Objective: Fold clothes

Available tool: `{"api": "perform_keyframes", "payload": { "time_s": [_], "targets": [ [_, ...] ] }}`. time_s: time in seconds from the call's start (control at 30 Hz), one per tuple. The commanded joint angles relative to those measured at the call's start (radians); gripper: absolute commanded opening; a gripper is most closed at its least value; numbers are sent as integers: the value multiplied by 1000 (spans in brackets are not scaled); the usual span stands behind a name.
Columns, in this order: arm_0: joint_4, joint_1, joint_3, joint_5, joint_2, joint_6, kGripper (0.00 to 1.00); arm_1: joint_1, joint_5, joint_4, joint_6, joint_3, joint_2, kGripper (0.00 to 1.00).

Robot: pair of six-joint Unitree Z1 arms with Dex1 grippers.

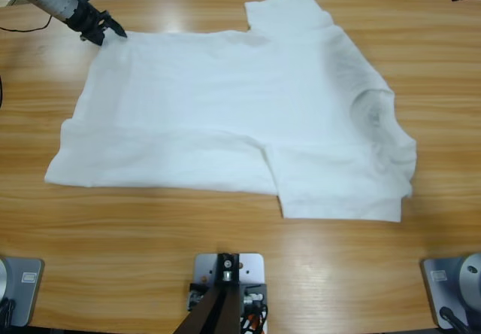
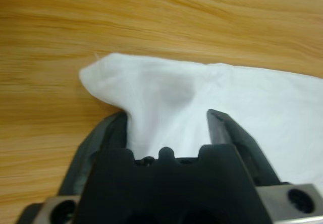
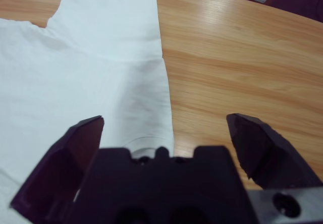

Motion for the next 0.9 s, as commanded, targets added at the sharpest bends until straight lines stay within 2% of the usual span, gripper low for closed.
{"api": "perform_keyframes", "payload": {
  "time_s": [0.03,0.1,0.17,0.27,0.33,0.63,0.9],
  "targets": [
    [12,2,-12,-16,80,-2,0,-16,21,-39,21,47,-19,977],
    [12,6,-12,-33,80,-2,0,-30,58,-49,50,45,-17,980],
    [12,10,-11,-50,81,-1,0,-58,139,-48,78,32,-8,983],
    [12,16,-12,-76,82,4,0,-114,387,-48,74,-2,31,984],
    [12,18,-12,-92,83,7,0,-117,460,-47,76,-62,115,982],
    [12,23,-13,-119,85,21,0,-123,462,-45,72,-328,421,996],
    [12,23,-13,-128,86,31,0,-192,440,-33,79,-462,580,991]
  ]
}}
